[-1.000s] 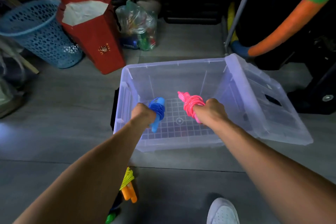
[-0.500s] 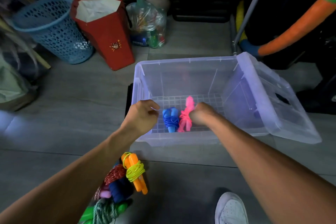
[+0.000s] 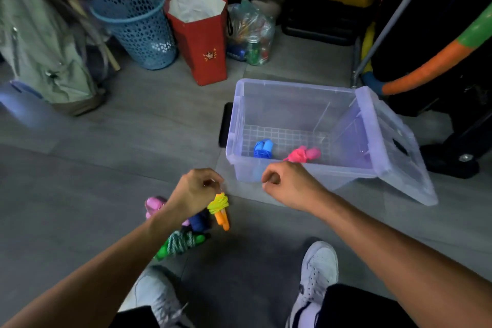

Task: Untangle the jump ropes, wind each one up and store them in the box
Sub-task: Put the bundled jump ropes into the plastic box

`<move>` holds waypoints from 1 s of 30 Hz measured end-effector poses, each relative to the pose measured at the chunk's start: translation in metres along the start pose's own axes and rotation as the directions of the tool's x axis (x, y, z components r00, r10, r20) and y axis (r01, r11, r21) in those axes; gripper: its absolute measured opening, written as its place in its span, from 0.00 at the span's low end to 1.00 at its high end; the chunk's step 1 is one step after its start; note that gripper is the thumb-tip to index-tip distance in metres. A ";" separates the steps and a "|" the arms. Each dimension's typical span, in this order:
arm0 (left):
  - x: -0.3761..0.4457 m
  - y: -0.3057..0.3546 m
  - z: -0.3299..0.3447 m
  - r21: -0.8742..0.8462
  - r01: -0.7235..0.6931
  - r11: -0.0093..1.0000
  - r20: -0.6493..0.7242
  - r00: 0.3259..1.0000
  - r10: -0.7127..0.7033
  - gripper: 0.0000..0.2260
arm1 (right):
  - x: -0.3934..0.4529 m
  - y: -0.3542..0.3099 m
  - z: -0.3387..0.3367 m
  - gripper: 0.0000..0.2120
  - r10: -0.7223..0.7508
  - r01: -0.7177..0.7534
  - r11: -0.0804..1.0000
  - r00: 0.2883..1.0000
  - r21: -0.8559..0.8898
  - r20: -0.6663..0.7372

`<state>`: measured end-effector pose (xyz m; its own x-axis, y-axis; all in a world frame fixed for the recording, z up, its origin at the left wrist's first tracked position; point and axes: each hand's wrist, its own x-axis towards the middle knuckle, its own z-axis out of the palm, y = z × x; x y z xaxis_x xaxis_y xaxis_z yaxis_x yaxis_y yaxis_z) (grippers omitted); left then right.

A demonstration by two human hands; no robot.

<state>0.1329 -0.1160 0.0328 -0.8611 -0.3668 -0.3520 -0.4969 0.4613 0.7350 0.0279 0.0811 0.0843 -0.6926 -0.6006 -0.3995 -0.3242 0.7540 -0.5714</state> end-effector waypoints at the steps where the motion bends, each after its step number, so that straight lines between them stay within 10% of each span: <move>1: -0.010 -0.011 0.001 -0.004 0.028 1.000 0.021 0.999 -0.028 0.14 | -0.010 -0.004 0.013 0.05 0.000 0.000 1.000 0.999 0.001 0.035; 5: -0.038 -0.056 0.009 0.056 0.094 0.994 0.046 0.994 -0.097 0.07 | -0.033 -0.009 0.061 0.06 0.011 -0.012 1.000 0.997 0.017 0.080; 20: -0.052 -0.199 0.056 0.686 0.211 0.696 0.022 0.950 -0.310 0.31 | -0.024 0.005 0.140 0.03 0.124 -0.122 0.992 0.981 -0.017 0.152; 30: -0.062 -0.213 0.037 0.461 0.240 0.855 -0.107 0.971 -0.215 0.21 | 0.037 0.025 0.190 0.03 0.358 -0.369 0.929 0.915 0.028 0.185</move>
<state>0.2880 -0.1619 -0.1231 -0.7178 -0.5413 -0.4378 -0.6804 0.6786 0.2767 0.1169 0.0276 -0.0811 -0.6304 -0.3293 -0.7030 -0.0278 0.9146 -0.4035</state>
